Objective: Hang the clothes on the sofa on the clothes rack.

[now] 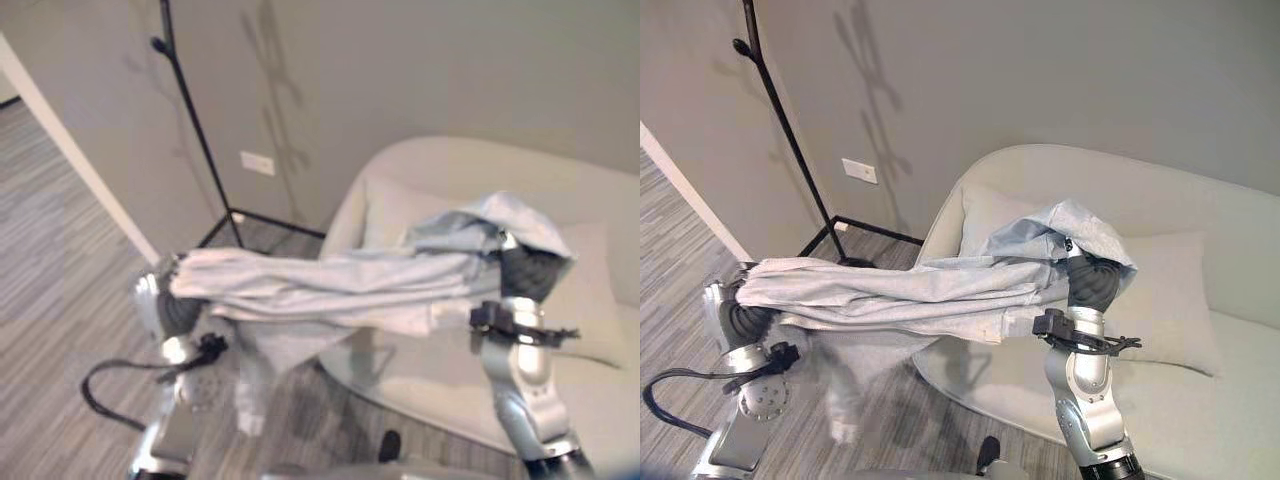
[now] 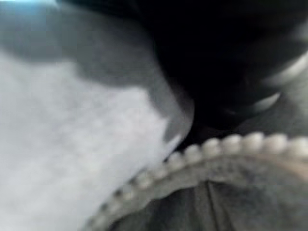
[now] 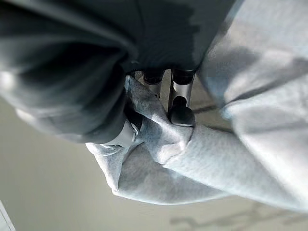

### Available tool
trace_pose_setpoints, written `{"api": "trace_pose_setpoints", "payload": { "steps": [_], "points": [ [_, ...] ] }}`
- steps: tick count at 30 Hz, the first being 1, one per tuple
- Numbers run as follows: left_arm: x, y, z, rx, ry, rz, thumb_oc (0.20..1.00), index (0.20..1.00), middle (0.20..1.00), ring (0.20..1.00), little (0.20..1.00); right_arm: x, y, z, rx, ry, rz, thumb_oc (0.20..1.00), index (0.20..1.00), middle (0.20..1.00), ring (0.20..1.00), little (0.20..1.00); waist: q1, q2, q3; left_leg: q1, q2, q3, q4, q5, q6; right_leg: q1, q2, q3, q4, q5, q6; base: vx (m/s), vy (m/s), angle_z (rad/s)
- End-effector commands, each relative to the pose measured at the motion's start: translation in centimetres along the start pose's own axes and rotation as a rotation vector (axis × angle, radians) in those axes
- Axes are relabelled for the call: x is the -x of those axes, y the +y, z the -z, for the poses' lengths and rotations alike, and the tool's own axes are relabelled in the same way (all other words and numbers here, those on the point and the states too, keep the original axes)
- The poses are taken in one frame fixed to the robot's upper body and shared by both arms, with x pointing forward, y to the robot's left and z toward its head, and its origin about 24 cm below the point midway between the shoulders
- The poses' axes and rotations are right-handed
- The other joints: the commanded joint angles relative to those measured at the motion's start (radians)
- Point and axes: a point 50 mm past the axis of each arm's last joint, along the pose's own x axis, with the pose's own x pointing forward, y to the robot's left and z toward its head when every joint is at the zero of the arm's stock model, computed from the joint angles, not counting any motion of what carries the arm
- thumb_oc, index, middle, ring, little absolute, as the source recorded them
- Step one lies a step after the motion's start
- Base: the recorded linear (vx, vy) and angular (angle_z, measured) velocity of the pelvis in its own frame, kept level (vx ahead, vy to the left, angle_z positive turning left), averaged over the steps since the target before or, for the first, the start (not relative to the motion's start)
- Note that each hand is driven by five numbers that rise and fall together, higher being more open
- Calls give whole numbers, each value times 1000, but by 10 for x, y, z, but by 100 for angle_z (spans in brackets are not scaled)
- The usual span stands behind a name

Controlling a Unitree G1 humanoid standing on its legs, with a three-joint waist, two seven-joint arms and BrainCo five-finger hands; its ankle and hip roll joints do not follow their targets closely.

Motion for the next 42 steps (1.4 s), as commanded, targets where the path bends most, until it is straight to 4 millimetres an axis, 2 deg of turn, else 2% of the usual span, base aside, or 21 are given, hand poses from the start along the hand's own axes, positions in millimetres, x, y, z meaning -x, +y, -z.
{"api": "trace_pose_setpoints", "payload": {
  "steps": [1, 3, 4, 5, 9, 12, 13, 15, 16, 19, 20, 21, 24, 25, 26, 27, 28, 30, 32, 38, 42],
  "points": [
    [-24, 18, -19, 71, -156, -92, 200, 200, 200, 200, 200, -10, 4, -15, -6, -111, -19, 200, 200, 200, 200, 200, 5, -19, -17, -116, -11, 93, 52, 4, 13, 142, -3, 1, -29, -109, 34, -35, 252, 78],
    [-24, 23, -16, 51, -149, -122, 200, 200, 200, 200, 200, -12, 1, -15, 35, -114, -15, 200, 200, 200, 200, 200, 7, -26, -32, -106, 91, 94, -22, 66, -5, 133, -36, -1, -25, -111, 47, 17, 361, 53],
    [-25, 24, -16, 54, -140, -141, 200, 200, 200, 200, 200, -15, -2, -13, 47, -111, 7, 200, 200, 200, 200, 200, 5, -27, -40, -108, 187, 85, -87, 150, -28, 124, -66, 0, -10, -124, 59, 11, 320, 29],
    [-25, 24, -16, 54, -140, -142, 200, 200, 200, 200, 200, -15, -2, -13, 47, -112, 7, 200, 200, 200, 200, 200, 4, -24, -41, -99, 191, 86, -108, 163, -32, 120, -62, -1, -4, -129, 57, 5, 430, 33],
    [-30, 13, -19, 75, -141, -158, 200, 200, 200, 200, 200, -23, -3, -12, 42, -131, 71, 200, 200, 200, 200, 200, 0, -14, -43, -148, 367, 45, -185, 297, -106, 96, -140, 19, 64, -157, 96, -1, 455, 11],
    [-30, 1, -24, 127, -136, -132, 200, 200, 200, 200, 200, -21, -8, -9, 58, -121, 117, 200, 200, 200, 200, 200, 1, 8, -53, -171, 432, 0, -185, 343, -152, 95, -206, 23, 98, -161, 134, 37, 782, 4],
    [-27, -10, -29, 158, -134, -83, 200, 200, 200, 200, 200, -16, -11, -8, 86, -115, 135, 200, 200, 200, 200, 200, 1, 27, -72, -163, 436, -9, -185, 306, -166, 114, -261, 23, 114, -155, 156, 124, 997, 99],
    [-22, -19, -30, 164, -136, -18, 200, 200, 200, 200, 200, -8, -18, -7, 118, -97, 148, 200, 200, 200, 200, 200, -2, 23, -84, -159, 419, 5, -165, 260, -179, 141, -300, 8, 111, -141, 169, 97, 646, 65],
    [-18, -27, -33, 192, -131, 14, 200, 200, 200, 200, 200, -1, -23, -5, 125, -77, 176, 200, 200, 200, 200, 200, -3, 16, -89, -184, 381, 0, -95, 210, -170, 155, -341, 15, 110, -66, 169, 60, 455, 9],
    [-21, -27, -28, 109, -179, 84, 200, 200, 200, 200, 200, 8, -25, 3, 112, -17, 209, 200, 200, 200, 200, 200, -4, -44, -63, -203, 240, 3, 20, 75, -89, 133, -455, 19, 178, 183, 155, 7, 711, 21],
    [-26, -16, -25, 39, -226, 87, 200, 200, 200, 200, 200, 7, -24, 5, 118, -20, 216, 200, 200, 200, 200, 200, -1, -45, -49, -183, 191, 31, 30, 43, -40, 104, -479, -29, 246, 230, 134, -30, 617, 19],
    [-27, -16, -25, 39, -226, 87, 200, 200, 200, 200, 200, 7, -23, 5, 117, -21, 217, 200, 200, 200, 200, 200, -2, -49, -50, -186, 185, 31, 29, 47, -37, 103, -484, -30, 243, 234, 134, 46, 619, 10],
    [-27, -1, -17, 8, -213, 58, 200, 200, 200, 200, 200, 15, -29, 5, 97, -4, 243, 200, 200, 200, 200, 200, -20, -44, -49, -121, 96, 32, -43, 58, 19, 56, -346, -33, 352, 82, 73, 134, 636, 22],
    [-27, 2, -13, -20, -201, 64, 200, 200, 200, 200, 200, 16, -34, 3, 120, -8, 237, 200, 200, 200, 200, 200, -29, -38, -46, -84, 52, 39, -83, 64, 36, 26, -225, -55, 366, -47, 33, 165, 654, 27],
    [-27, 3, -11, -39, -199, 66, 200, 200, 200, 200, 200, 16, -35, 3, 133, -10, 226, 200, 200, 200, 200, 200, -37, -37, -41, -63, 30, 39, -104, 69, 40, 10, -158, -61, 356, -99, 15, 173, 584, 18],
    [-27, 5, -9, -50, -194, 66, 200, 200, 200, 200, 200, 16, -37, 3, 148, -11, 222, 200, 200, 200, 200, 200, -39, -41, -34, -45, 6, 32, -118, 71, 42, -1, -108, -63, 340, -122, 10, 74, 227, 14],
    [-27, 5, -9, -50, -194, 66, 200, 200, 200, 200, 200, 16, -37, 3, 148, -11, 222, 200, 200, 200, 200, 200, -41, -39, -34, -47, 8, 31, -120, 76, 42, 0, -105, -67, 333, -116, 8, 136, 217, 27],
    [-26, 1, -6, -36, -158, 64, 200, 200, 200, 200, 200, 13, -42, 4, 161, -18, 239, 200, 200, 200, 200, 200, -56, -60, -10, 1, -46, 7, -131, 49, 46, -30, 8, -31, 211, -114, 3, 172, 212, 21],
    [-24, -7, -9, -16, -156, 96, 200, 200, 200, 200, 200, 12, -44, 2, 175, -37, 247, 200, 200, 200, 200, 200, -74, -69, 3, 34, -76, -35, -144, 31, 57, -66, 53, 7, 115, -60, 21, 184, 142, 43],
    [-18, -18, -15, 26, -154, 175, 200, 200, 200, 200, 200, 11, -45, 4, 188, -32, 255, 200, 200, 200, 200, 200, -113, -89, 13, 94, -104, -116, -150, -11, 79, -127, 57, 8, 27, 70, 66, 210, 42, 36],
    [-10, -26, -18, 42, -156, 227, 200, 200, 200, 200, 200, 10, -38, 9, 181, -24, 229, 200, 200, 200, 200, 200, -110, -104, -22, 163, -105, -103, -120, -105, 87, -72, 44, -59, 25, 26, 37, 361, 3, 26]
  ]
}}
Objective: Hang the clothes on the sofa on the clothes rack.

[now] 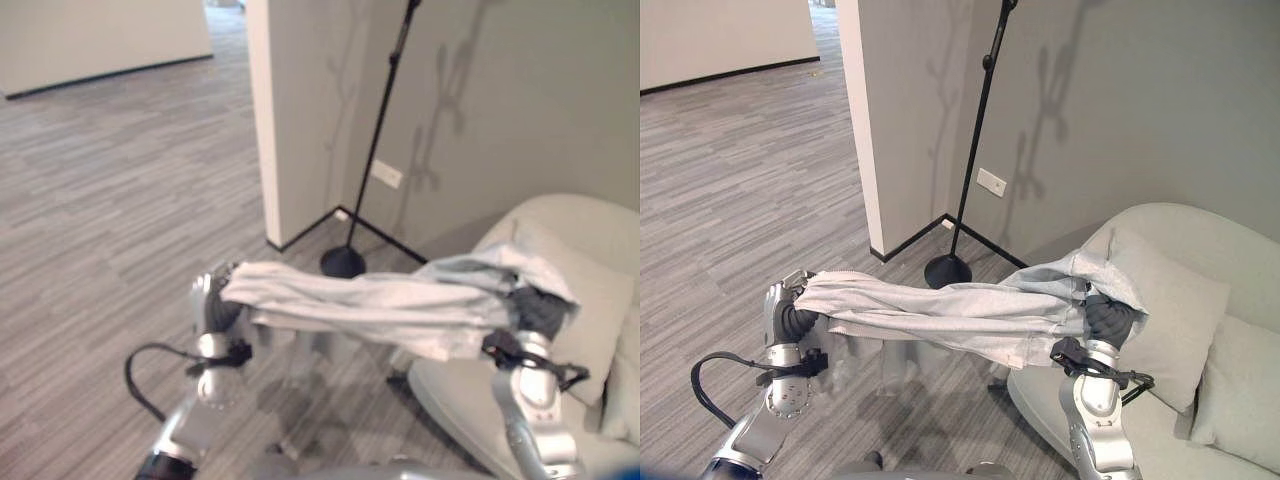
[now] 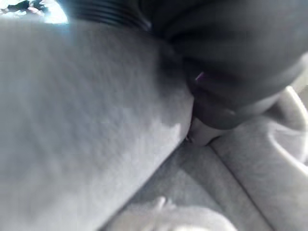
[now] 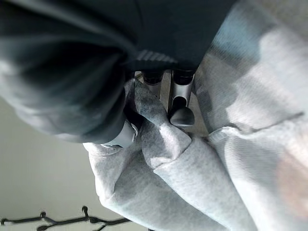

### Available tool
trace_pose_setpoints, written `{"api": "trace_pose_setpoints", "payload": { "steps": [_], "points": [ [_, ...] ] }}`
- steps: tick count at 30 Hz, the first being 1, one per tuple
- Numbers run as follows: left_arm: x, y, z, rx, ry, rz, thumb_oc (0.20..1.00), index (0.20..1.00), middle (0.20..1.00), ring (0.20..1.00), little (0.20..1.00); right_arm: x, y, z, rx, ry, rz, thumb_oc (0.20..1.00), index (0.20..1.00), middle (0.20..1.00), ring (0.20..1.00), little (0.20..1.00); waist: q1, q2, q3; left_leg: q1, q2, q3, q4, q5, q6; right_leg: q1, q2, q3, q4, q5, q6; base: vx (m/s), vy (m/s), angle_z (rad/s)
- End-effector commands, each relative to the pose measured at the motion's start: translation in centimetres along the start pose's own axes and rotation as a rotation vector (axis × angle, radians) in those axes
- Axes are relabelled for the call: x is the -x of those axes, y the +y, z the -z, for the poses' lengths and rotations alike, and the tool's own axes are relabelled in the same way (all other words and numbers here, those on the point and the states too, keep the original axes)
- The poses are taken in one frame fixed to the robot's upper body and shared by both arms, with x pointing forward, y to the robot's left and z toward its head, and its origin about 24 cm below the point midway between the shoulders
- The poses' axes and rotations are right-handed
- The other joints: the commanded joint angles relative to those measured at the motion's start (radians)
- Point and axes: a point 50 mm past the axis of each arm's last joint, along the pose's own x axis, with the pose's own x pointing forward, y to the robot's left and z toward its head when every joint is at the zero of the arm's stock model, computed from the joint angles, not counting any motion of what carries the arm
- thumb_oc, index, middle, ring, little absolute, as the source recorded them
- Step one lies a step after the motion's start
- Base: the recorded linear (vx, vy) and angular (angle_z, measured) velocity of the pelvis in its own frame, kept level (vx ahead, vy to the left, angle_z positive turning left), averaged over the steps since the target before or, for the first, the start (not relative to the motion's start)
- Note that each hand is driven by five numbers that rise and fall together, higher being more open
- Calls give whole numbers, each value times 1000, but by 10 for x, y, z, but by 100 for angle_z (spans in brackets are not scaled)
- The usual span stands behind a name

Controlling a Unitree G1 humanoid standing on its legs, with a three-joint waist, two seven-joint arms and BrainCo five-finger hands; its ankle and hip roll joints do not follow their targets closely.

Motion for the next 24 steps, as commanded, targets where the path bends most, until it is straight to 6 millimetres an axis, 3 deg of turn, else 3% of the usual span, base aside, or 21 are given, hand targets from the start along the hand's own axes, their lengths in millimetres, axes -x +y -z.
{"api": "trace_pose_setpoints", "payload": {
  "steps": [1, 3, 4, 5, 6, 7, 8, 11, 12, 13, 14, 16, 17, 19, 22, 24],
  "points": [
    [-15, 6, -30, 67, -171, -30, 200, 200, 200, 200, 200, -14, 6, -28, -21, -179, -20, 200, 200, 200, 200, 200, -11, -4, -76, 180, -109, 14, -10, -193, 45, -44, 108, -39, -328, 277, -71, 501, 19, 53],
    [-12, 3, -31, 110, -157, -12, 200, 200, 200, 200, 200, -14, 7, -22, -33, -144, -29, 200, 200, 200, 200, 200, -14, 11, -106, 176, -96, 49, 88, -220, 22, 3, 116, -47, -339, 257, -79, 425, 8, 46],
    [-16, 3, -34, 127, -169, -8, 200, 200, 200, 200, 200, -16, 10, -22, -38, -144, -46, 200, 200, 200, 200, 200, -11, 22, -105, 151, -82, 88, 188, -192, -8, 31, 126, -54, -353, 254, -80, 237, -3, -13],
    [-17, 4, -37, 132, -187, -3, 200, 200, 200, 200, 200, -17, 11, -23, -35, -150, -54, 200, 200, 200, 200, 200, -10, 12, -98, 96, -73, 121, 295, -160, -21, 44, 116, -51, -365, 258, -86, 177, -11, -31],
    [-20, 7, -40, 124, -214, -11, 200, 200, 200, 200, 200, -20, 11, -25, -22, -168, -67, 200, 200, 200, 200, 200, -2, 12, -87, 35, -30, 174, 420, -105, -51, 74, 119, -54, -380, 250, -96, 49, -8, -25],
    [-21, 7, -40, 124, -216, -11, 200, 200, 200, 200, 200, -21, 11, -25, -23, -170, -66, 200, 200, 200, 200, 200, -2, 10, -88, 23, -32, 174, 431, -104, -51, 70, 117, -54, -383, 256, -98, 89, -20, -14],
    [-23, 11, -42, 149, -222, -37, 200, 200, 200, 200, 200, -26, 15, -30, -25, -194, -65, 200, 200, 200, 200, 200, 13, -1, -67, -88, 35, 261, 571, -67, -39, 95, 110, -56, -402, 236, -114, 62, -19, 1],
    [-22, 10, -42, 184, -198, -49, 200, 200, 200, 200, 200, -25, 16, -33, -20, -210, -74, 200, 200, 200, 200, 200, 32, -8, -53, -169, 76, 309, 607, -99, -12, 125, 105, -39, -414, 220, -120, 85, 27, -6],
    [-21, 9, -41, 193, -187, -52, 200, 200, 200, 200, 200, -25, 16, -36, -13, -222, -80, 200, 200, 200, 200, 200, 41, -9, -45, -204, 74, 300, 586, -125, -3, 142, 106, -23, -418, 213, -120, 258, 204, -12],
    [-20, 8, -42, 188, -193, -41, 200, 200, 200, 200, 200, -25, 15, -41, 2, -253, -94, 200, 200, 200, 200, 200, 45, -11, -43, -223, 48, 263, 446, -143, 10, 153, 102, 6, -418, 199, -112, 212, 181, -14],
    [-21, 8, -42, 188, -194, -41, 200, 200, 200, 200, 200, -25, 15, -41, 2, -254, -93, 200, 200, 200, 200, 200, 43, -19, -46, -221, 39, 265, 429, -128, 13, 148, 94, 5, -417, 201, -112, 222, 215, -1],
    [-21, 7, -44, 184, -199, -38, 200, 200, 200, 200, 200, -26, 16, -42, 15, -267, -95, 200, 200, 200, 200, 200, 58, 1, -50, -247, 21, 183, 246, -42, -11, 174, 116, 29, -415, 171, -112, 302, 228, 3],
    [-24, 7, -48, 175, -226, -39, 200, 200, 200, 200, 200, -27, 15, -42, 32, -275, -89, 200, 200, 200, 200, 200, 68, 15, -53, -256, 9, 130, 62, 55, -36, 199, 134, 44, -406, 135, -121, 427, 287, 5],
    [-29, 8, -50, 168, -242, -58, 200, 200, 200, 200, 200, -30, 15, -41, 62, -284, -64, 200, 200, 200, 200, 200, 84, 21, -50, -288, 15, 111, -53, 108, -51, 232, 144, 60, -391, 96, -129, 370, 215, -16],
    [-32, 9, -49, 130, -256, -74, 200, 200, 200, 200, 200, -32, 13, -42, 81, -297, -53, 200, 200, 200, 200, 200, 94, 24, -54, -319, 17, 95, -88, 126, -65, 262, 154, 81, -372, 60, -129, 329, 191, -52],
    [-39, 22, -43, 44, -271, -131, 200, 200, 200, 200, 200, -36, 10, -44, 120, -316, -39, 200, 200, 200, 200, 200, 110, 26, -77, -318, 19, 75, -89, 148, -66, 295, 149, 115, -335, 27, -119, 388, 261, -69]
  ]
}}
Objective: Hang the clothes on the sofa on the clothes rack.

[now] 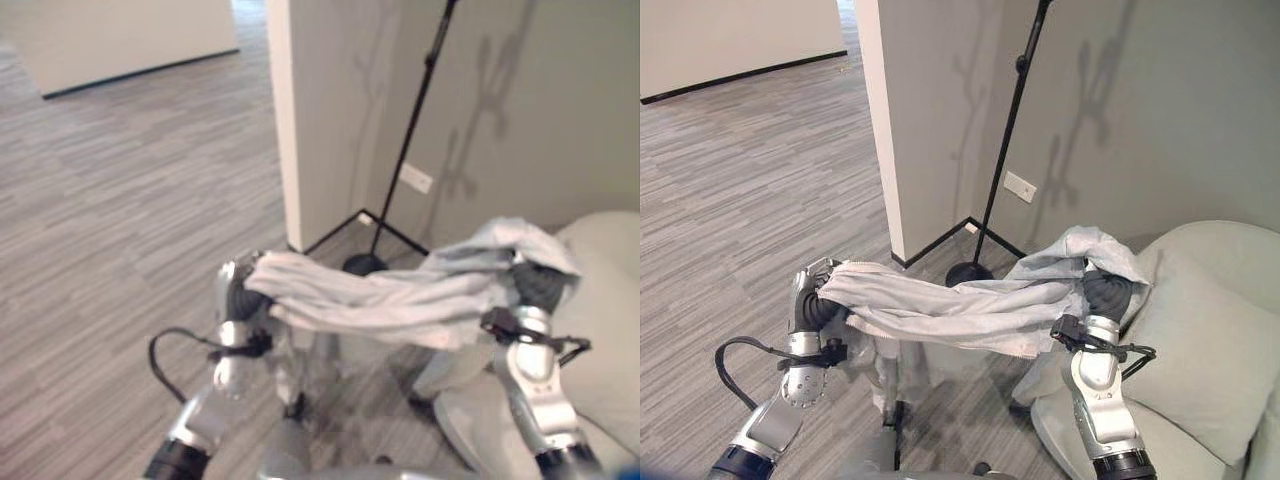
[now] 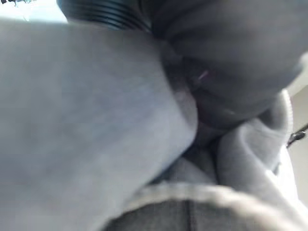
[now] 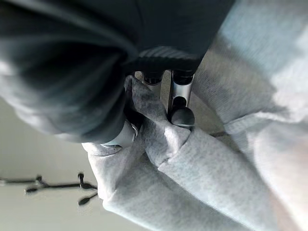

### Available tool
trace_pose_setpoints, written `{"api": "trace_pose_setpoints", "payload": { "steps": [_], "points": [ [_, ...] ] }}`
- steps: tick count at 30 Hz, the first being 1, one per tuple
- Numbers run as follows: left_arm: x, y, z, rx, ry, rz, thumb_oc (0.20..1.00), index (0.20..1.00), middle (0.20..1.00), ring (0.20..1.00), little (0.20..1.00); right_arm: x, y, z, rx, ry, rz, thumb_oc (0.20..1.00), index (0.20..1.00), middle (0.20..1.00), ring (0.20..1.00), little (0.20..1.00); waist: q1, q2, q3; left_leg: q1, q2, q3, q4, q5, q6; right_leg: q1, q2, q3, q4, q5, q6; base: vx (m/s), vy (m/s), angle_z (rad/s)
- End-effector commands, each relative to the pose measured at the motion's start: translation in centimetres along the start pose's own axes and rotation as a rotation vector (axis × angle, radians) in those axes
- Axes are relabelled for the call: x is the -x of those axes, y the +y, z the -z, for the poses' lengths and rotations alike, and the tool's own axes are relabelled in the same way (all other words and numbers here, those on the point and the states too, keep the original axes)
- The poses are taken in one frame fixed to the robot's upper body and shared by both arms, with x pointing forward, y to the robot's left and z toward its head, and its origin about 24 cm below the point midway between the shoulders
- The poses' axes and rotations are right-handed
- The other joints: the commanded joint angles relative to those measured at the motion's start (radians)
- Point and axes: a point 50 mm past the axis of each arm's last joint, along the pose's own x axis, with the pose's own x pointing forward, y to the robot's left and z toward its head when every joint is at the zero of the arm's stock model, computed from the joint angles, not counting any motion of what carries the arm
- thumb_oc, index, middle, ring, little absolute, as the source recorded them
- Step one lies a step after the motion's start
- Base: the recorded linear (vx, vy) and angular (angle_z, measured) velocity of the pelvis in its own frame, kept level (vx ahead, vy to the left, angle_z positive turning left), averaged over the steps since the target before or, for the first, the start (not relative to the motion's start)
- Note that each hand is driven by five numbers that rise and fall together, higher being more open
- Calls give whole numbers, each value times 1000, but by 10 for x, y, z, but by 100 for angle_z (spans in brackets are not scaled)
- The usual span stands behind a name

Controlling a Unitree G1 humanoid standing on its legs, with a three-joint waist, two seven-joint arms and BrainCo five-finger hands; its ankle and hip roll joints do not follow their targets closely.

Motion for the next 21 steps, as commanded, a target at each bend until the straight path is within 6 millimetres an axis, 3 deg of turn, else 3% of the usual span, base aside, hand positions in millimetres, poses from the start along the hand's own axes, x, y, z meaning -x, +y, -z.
{"api": "trace_pose_setpoints", "payload": {
  "steps": [1, 3, 4, 5, 8, 10, 11, 12, 13, 15, 16, 18, 19, 21],
  "points": [
    [-26, 33, -21, -58, -183, -164, 200, 200, 200, 200, 200, -15, -1, -29, -14, -178, 27, 200, 200, 200, 200, 200, 14, -21, -64, -62, 7, -29, -134, 146, 18, 58, 103, -41, 46, -30, 10, 447, 358, -62],
    [-30, 50, -14, -159, -200, -220, 200, 200, 200, 200, 200, -17, -7, -30, 62, -208, 49, 200, 200, 200, 200, 200, 26, -26, -94, -26, -3, -55, -99, 183, 31, 75, 77, -5, 94, -39, 29, 523, 445, -73],
    [-39, 64, -13, -219, -226, -273, 200, 200, 200, 200, 200, -21, -12, -28, 99, -204, 95, 200, 200, 200, 200, 200, 22, -43, -112, -4, -18, -44, -72, 171, 51, 58, 47, -1, 162, 19, 61, 345, 312, -80],
    [-40, 65, -13, -220, -228, -274, 200, 200, 200, 200, 200, -21, -11, -28, 97, -205, 96, 200, 200, 200, 200, 200, 23, -47, -111, -6, -21, -41, -68, 168, 53, 55, 43, 2, 166, 18, 64, 356, 352, -63],
    [-58, 90, -21, -299, -301, -358, 200, 200, 200, 200, 200, -38, -15, -42, 179, -304, 179, 200, 200, 200, 200, 200, 12, -49, -117, 43, -48, -4, -25, 104, 106, -25, -13, -3, 389, 127, 97, 288, 358, -11],
    [-64, 101, -24, -336, -327, -416, 200, 200, 200, 200, 200, -49, -16, -53, 229, -374, 248, 200, 200, 200, 200, 200, -1, -27, -116, 100, -55, 17, -6, 55, 136, -73, -56, -50, 525, 202, 102, 218, 329, -11],
    [-65, 101, -24, -336, -328, -421, 200, 200, 200, 200, 200, -50, -15, -53, 230, -378, 250, 200, 200, 200, 200, 200, -1, -28, -110, 100, -57, 20, -2, 53, 139, -80, -59, -45, 540, 198, 104, 251, 384, -15],
    [-68, 104, -26, -327, -324, -455, 200, 200, 200, 200, 200, -55, -13, -60, 237, -417, 299, 200, 200, 200, 200, 200, -7, -12, -115, 160, -61, 48, 1, 4, 162, -102, -123, -127, 626, 217, 97, 310, 380, -20],
    [-67, 105, -27, -320, -323, -466, 200, 200, 200, 200, 200, -56, -15, -63, 254, -433, 312, 200, 200, 200, 200, 200, -11, -12, -116, 194, -65, 61, -2, -13, 167, -121, -148, -166, 653, 232, 98, 421, 455, -15],
    [-65, 105, -28, -314, -320, -473, 200, 200, 200, 200, 200, -56, -15, -65, 265, -442, 315, 200, 200, 200, 200, 200, -15, -11, -115, 231, -72, 69, -18, -26, 171, -133, -165, -197, 657, 214, 95, 262, 176, -31],
    [-64, 101, -29, -304, -334, -448, 200, 200, 200, 200, 200, -59, -19, -68, 298, -460, 321, 200, 200, 200, 200, 200, -22, -19, -108, 275, -78, 73, -35, -45, 165, -164, -148, -235, 582, 172, 92, 279, 86, -25],
    [-64, 99, -29, -297, -331, -438, 200, 200, 200, 200, 200, -60, -19, -70, 309, -473, 318, 200, 200, 200, 200, 200, -21, -20, -102, 299, -76, 73, -39, -62, 161, -169, -141, -253, 524, 158, 93, 286, 9, -22],
    [-67, 99, -32, -315, -344, -429, 200, 200, 200, 200, 200, -64, -18, -73, 320, -487, 316, 200, 200, 200, 200, 200, -20, -32, -95, 336, -77, 72, -49, -89, 145, -189, -143, -277, 339, 157, 102, 282, -109, -20],
    [-76, 102, -37, -344, -373, -438, 200, 200, 200, 200, 200, -68, -12, -76, 323, -506, 296, 200, 200, 200, 200, 200, -19, -32, -86, 374, -54, 76, -61, -113, 122, -188, -119, -295, 131, 202, 123, 305, -119, -18]
  ]
}}
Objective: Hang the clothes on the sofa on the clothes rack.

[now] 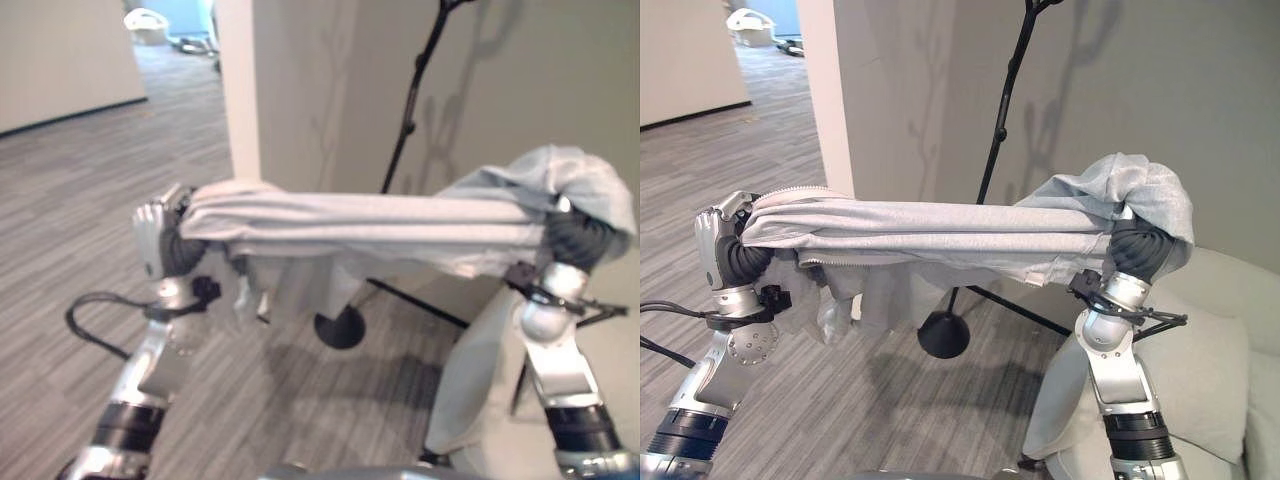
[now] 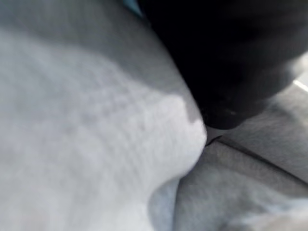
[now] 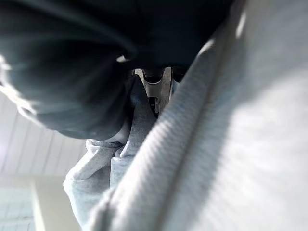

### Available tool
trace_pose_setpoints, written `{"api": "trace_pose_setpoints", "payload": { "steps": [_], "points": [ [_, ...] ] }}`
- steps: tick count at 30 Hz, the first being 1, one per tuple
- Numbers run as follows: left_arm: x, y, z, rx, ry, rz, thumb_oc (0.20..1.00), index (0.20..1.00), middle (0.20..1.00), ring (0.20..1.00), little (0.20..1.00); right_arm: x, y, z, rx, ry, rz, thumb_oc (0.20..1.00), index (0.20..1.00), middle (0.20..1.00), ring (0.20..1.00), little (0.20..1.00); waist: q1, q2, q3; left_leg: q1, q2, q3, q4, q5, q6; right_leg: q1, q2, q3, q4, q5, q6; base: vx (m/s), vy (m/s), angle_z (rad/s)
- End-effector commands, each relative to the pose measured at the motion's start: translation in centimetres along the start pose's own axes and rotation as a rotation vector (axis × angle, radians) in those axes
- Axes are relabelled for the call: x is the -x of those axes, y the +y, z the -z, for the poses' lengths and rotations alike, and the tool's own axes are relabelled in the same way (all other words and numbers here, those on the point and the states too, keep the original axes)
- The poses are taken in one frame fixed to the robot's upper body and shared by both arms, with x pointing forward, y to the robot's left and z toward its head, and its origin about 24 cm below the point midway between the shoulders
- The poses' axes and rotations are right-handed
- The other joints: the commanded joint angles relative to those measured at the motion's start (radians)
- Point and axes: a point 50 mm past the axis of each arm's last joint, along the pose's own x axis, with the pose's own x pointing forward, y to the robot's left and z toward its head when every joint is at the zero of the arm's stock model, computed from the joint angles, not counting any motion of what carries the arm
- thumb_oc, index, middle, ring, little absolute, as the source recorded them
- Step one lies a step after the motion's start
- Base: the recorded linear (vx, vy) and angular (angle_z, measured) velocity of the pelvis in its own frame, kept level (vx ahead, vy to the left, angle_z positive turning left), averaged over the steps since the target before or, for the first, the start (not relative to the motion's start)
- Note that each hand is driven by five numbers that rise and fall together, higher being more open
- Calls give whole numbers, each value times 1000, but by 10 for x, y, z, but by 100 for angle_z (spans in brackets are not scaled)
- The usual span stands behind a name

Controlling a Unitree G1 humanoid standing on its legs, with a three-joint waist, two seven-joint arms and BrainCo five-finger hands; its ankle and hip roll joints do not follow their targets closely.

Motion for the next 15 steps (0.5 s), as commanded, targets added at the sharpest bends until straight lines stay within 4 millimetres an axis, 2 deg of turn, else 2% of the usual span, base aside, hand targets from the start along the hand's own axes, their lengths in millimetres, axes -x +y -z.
{"api": "trace_pose_setpoints", "payload": {
  "steps": [1, 2, 4, 6, 7, 10, 11, 12, 13, 14, 15],
  "points": [
    [-37, 22, 2, -101, -91, -126, 200, 200, 200, 200, 200, -30, -10, 0, 85, -80, 89, 200, 200, 200, 200, 200, 5, -28, -24, 69, 60, -74, -41, -72, -71, 36, 55, -32, -366, 183, 17, 407, -67, -26],
    [-50, 23, -4, -126, -143, -160, 200, 200, 200, 200, 200, -33, -6, -3, 81, -105, 77, 200, 200, 200, 200, 200, -3, -29, -23, 102, 74, -69, -40, -96, -84, 7, 54, -27, -447, 220, 41, 345, -29, -14],
    [-58, 21, -5, -147, -166, -176, 200, 200, 200, 200, 200, -37, -3, -5, 82, -121, 74, 200, 200, 200, 200, 200, -4, -22, -22, 134, 92, -58, -38, -125, -92, 10, 69, -24, -484, 241, 53, 352, -5, 3],
    [-69, 23, -4, -184, -189, -202, 200, 200, 200, 200, 200, -41, 1, -7, 78, -142, 65, 200, 200, 200, 200, 200, -23, -32, -37, 183, 98, -52, -38, -152, -103, -7, 68, -17, -484, 272, 65, 499, -3, 1],
    [-77, 24, -4, -221, -212, -204, 200, 200, 200, 200, 200, -44, 1, -9, 85, -163, 47, 200, 200, 200, 200, 200, -40, -35, -56, 221, 110, -55, -35, -193, -112, 0, 78, 2, -482, 264, 66, 547, -12, 0],
    [-82, 25, -3, -256, -228, -204, 200, 200, 200, 200, 200, -47, -3, -9, 112, -179, 52, 200, 200, 200, 200, 200, -63, -43, -89, 262, 130, -62, -38, -214, -122, 5, 91, 23, -444, 267, 64, 508, -33, 22],
    [-86, 24, -5, -248, -237, -201, 200, 200, 200, 200, 200, -50, -4, -11, 114, -198, 38, 200, 200, 200, 200, 200, -85, -18, -118, 273, 189, -68, 24, -194, -147, 10, 142, 36, -407, 236, 41, 353, -65, 36],
    [-86, 24, -5, -247, -237, -201, 200, 200, 200, 200, 200, -50, -4, -11, 114, -198, 38, 200, 200, 200, 200, 200, -86, -19, -120, 270, 189, -69, 25, -194, -147, 8, 141, 35, -407, 236, 40, 458, -114, 31],
    [-90, 25, -6, -251, -250, -204, 200, 200, 200, 200, 200, -53, -1, -14, 101, -213, 35, 200, 200, 200, 200, 200, -87, -7, -125, 247, 207, -69, 86, -168, -157, 19, 160, 27, -406, 222, 30, 358, -199, 19],
    [-104, 32, -11, -266, -291, -229, 200, 200, 200, 200, 200, -59, 6, -18, 79, -243, 14, 200, 200, 200, 200, 200, -81, 3, -126, 166, 247, -79, 259, -83, -176, 55, 202, 30, -413, 189, -3, 398, -255, 13],
    [-110, 36, -15, -281, -319, -237, 200, 200, 200, 200, 200, -65, 7, -21, 78, -266, 12, 200, 200, 200, 200, 200, -78, -6, -117, 99, 259, -97, 376, -50, -179, 65, 211, 34, -417, 182, -25, 376, -243, 2]
  ]
}}
